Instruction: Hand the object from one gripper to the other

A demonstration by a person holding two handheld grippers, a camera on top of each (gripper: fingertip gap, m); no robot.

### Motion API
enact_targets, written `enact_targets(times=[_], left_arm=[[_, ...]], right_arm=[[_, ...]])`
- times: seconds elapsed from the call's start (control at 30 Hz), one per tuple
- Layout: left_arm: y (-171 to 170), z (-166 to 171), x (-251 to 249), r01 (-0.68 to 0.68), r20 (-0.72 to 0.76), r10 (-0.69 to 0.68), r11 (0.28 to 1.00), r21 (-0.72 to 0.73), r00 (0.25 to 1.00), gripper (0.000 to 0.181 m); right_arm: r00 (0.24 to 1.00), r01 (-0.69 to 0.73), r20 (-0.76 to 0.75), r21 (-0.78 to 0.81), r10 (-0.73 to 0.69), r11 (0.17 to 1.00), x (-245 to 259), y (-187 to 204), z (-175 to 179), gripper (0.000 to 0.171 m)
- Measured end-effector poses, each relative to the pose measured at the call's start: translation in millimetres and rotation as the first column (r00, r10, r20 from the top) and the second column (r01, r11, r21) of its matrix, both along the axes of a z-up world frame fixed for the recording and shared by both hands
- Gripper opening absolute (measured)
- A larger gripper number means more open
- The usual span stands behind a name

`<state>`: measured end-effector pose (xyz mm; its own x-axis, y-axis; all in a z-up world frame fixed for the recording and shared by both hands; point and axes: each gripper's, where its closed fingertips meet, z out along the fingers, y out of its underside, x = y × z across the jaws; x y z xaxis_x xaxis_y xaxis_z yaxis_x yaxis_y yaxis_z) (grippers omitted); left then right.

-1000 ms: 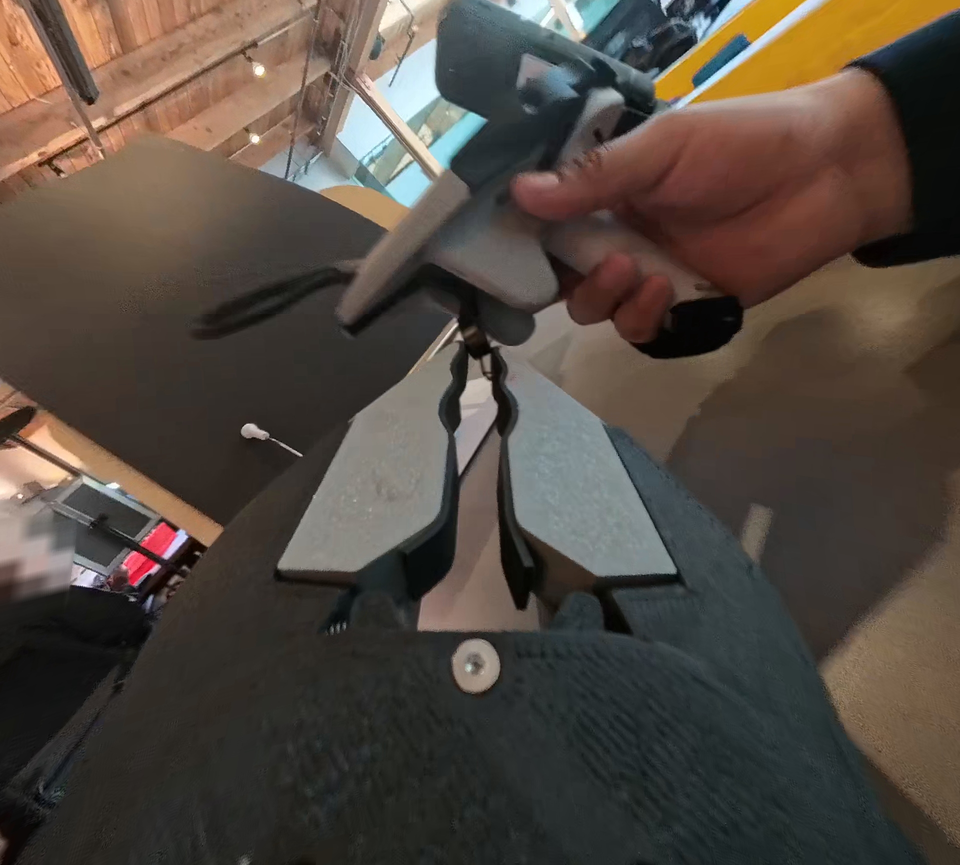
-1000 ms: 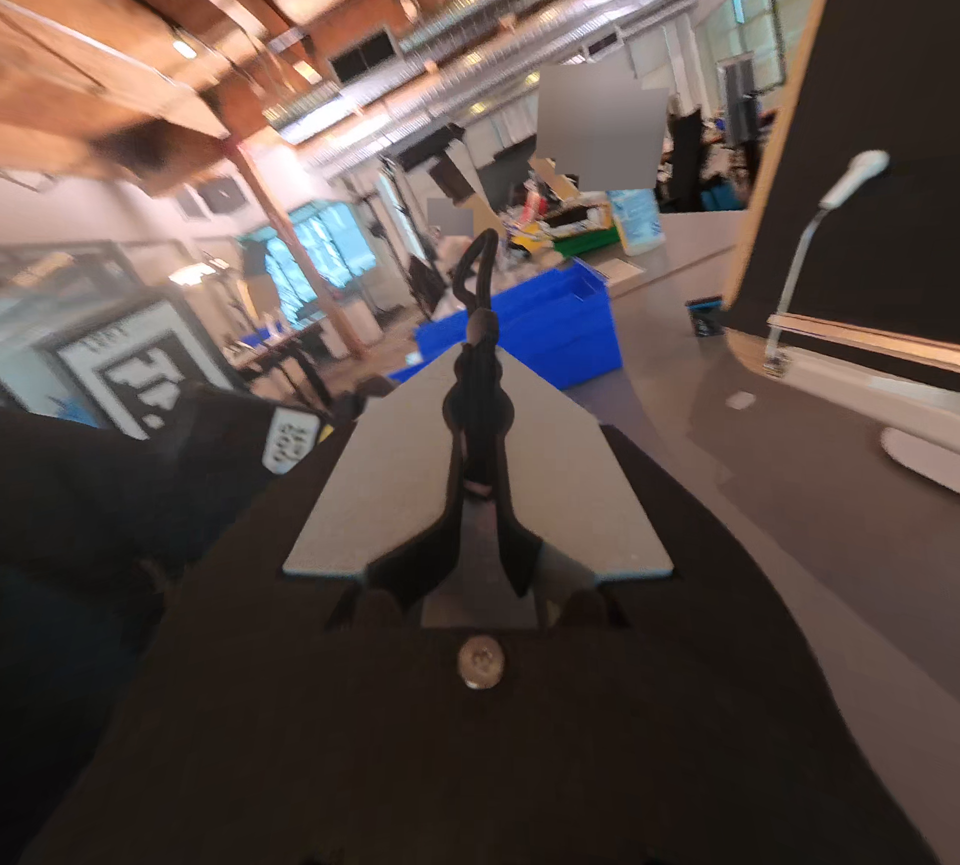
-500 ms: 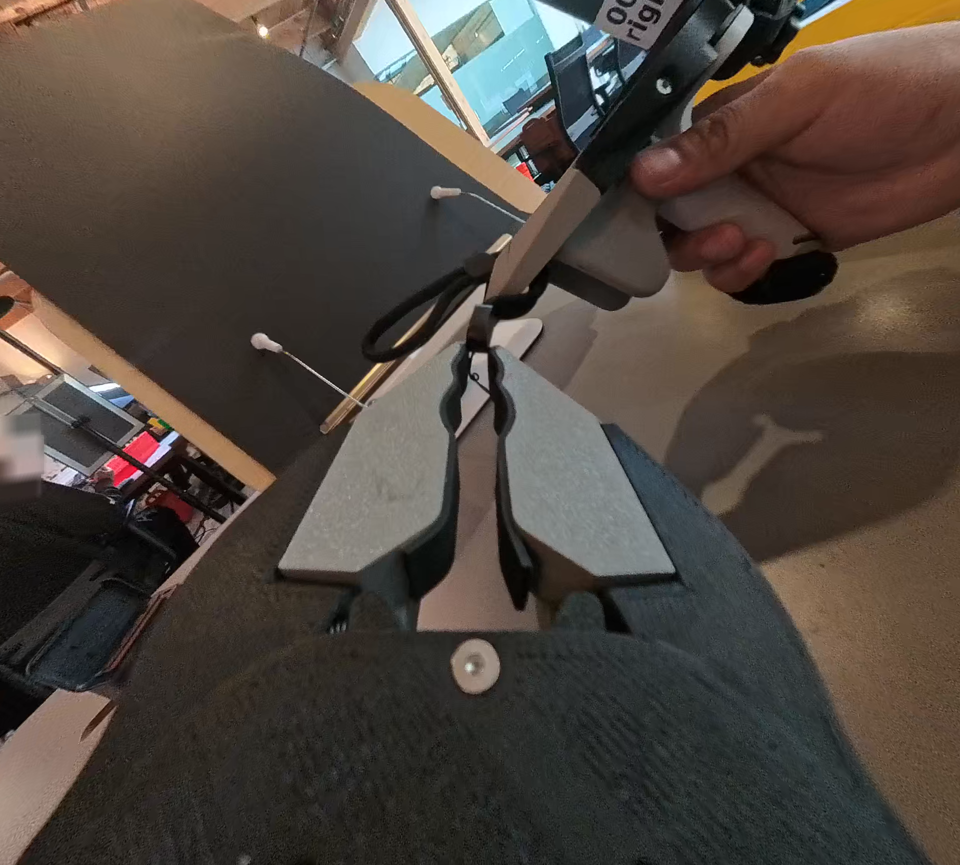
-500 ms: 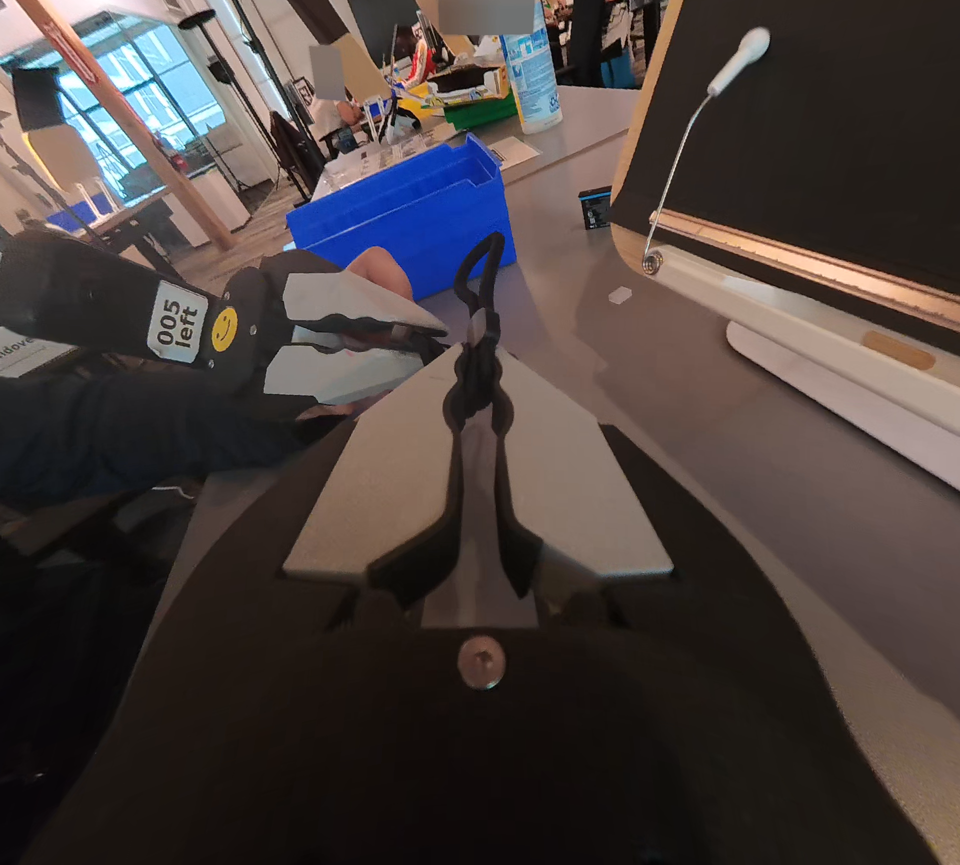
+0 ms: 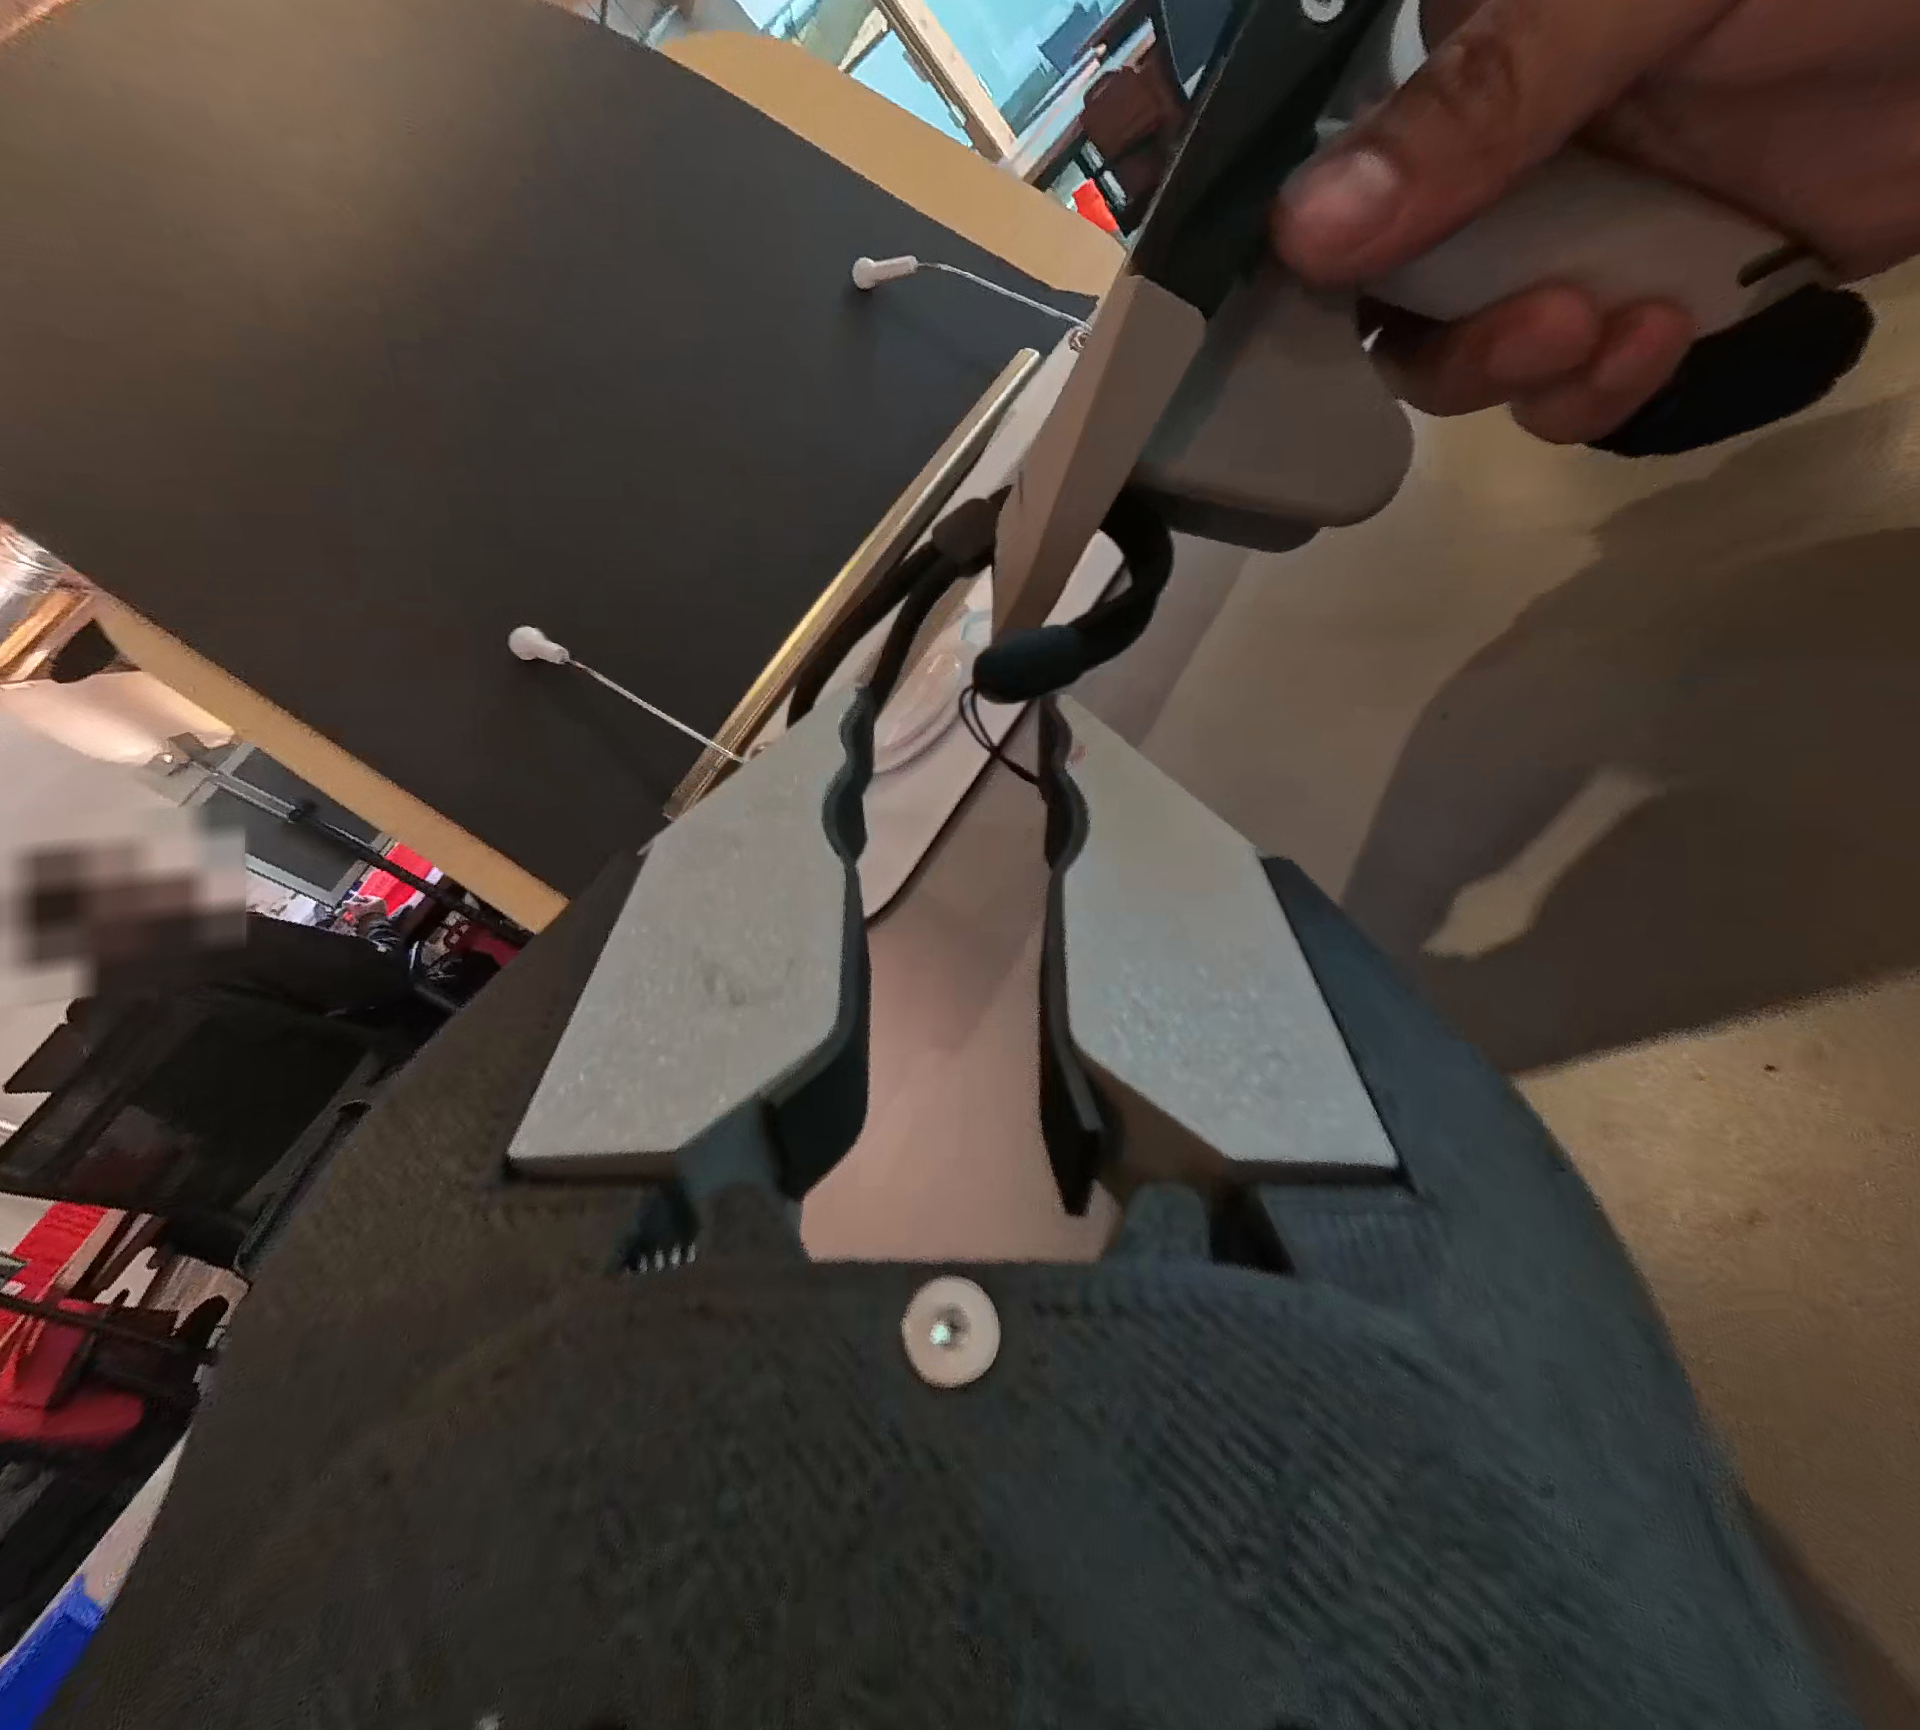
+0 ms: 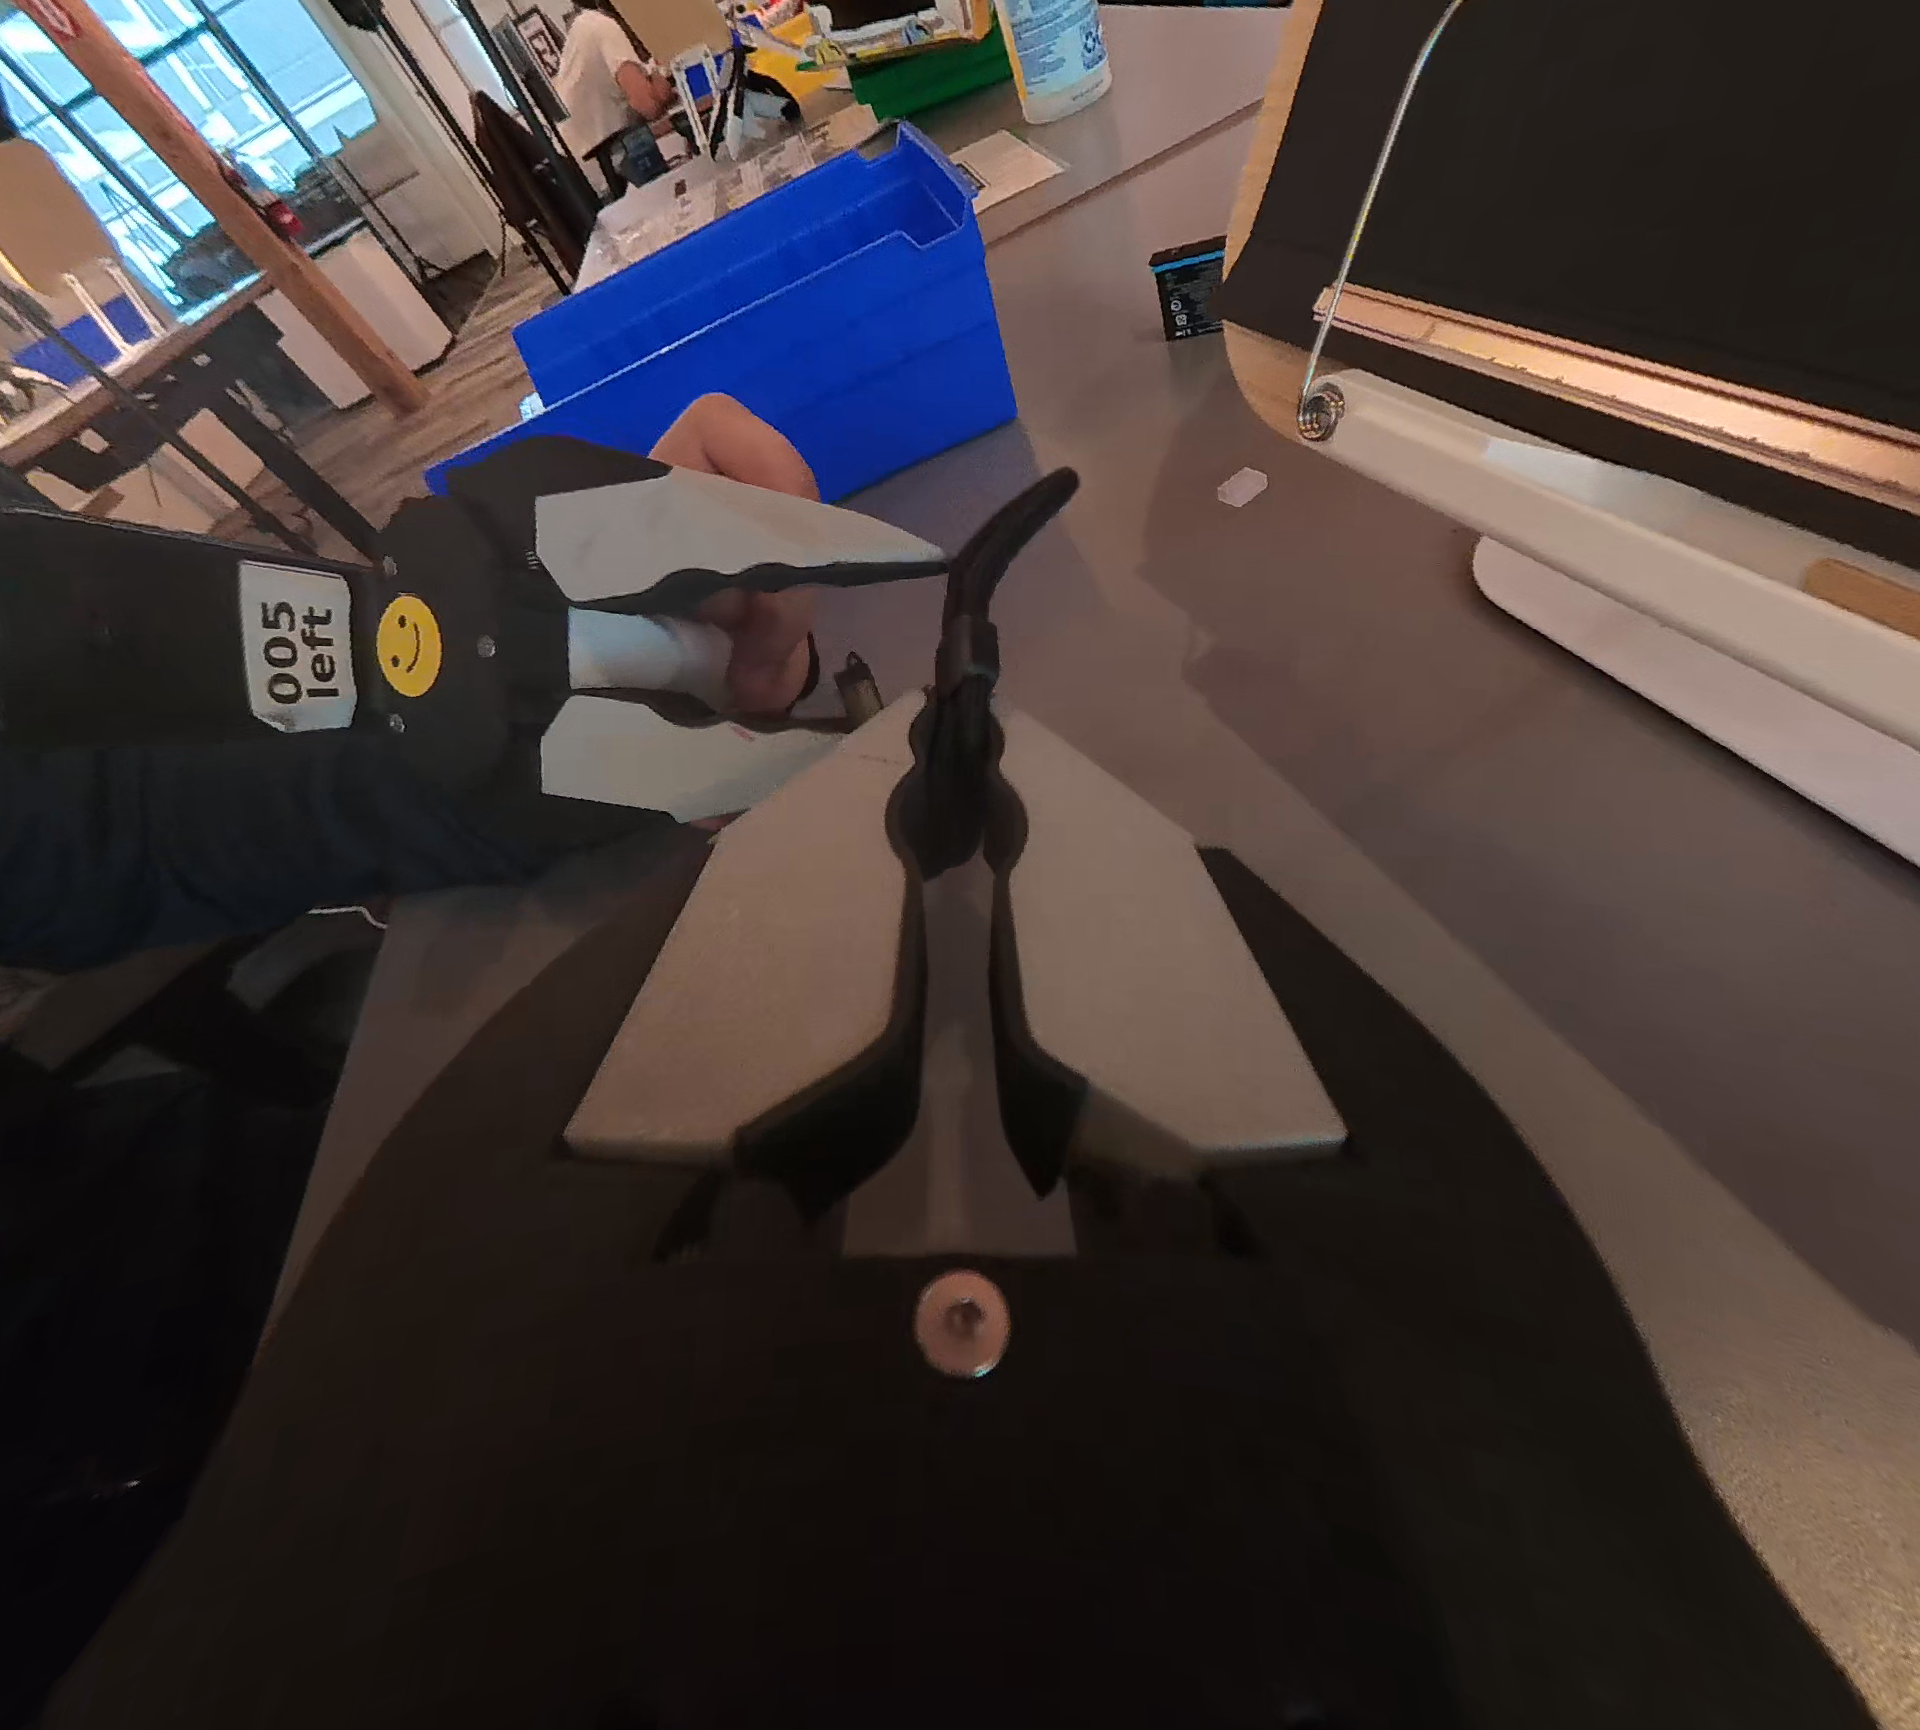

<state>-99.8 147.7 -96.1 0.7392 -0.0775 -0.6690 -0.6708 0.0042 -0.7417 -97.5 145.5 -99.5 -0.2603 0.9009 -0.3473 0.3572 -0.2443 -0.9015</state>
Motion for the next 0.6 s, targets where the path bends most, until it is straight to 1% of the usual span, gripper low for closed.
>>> enact_targets(times=[0.17,0.37,0.5,0.53,0.6], left_arm=[[0.9,-4.4,1.7,-0.002,-0.022,0.001,1.000,-0.020,1.000,0.035],[1.5,-9.6,4.5,0.016,-0.028,-0.017,0.999,-0.045,0.999,0.035],[2.3,-17.5,6.5,0.031,-0.026,-0.033,0.996,-0.086,0.999,0.038],[1.9,-18.5,7.9,0.039,-0.030,-0.042,0.995,-0.090,0.999,0.034],[0.3,-19.9,12.2,0.064,-0.037,-0.068,0.993,-0.097,0.997,0.015]], right_arm=[[1.000,-0.003,0.018,0.021,0.003,1.000,-1.5,-2.9,-4.6,0.000],[0.999,-0.027,0.046,0.042,0.025,0.999,1.0,-4.3,-8.7,0.000],[0.994,-0.076,0.081,0.052,0.071,0.996,3.0,-11.6,-14.6,0.001],[0.993,-0.081,0.086,0.054,0.077,0.995,3.0,-12.5,-15.9,0.001],[0.996,-0.064,0.065,0.056,0.061,0.996,1.6,-10.3,-13.4,0.001]])
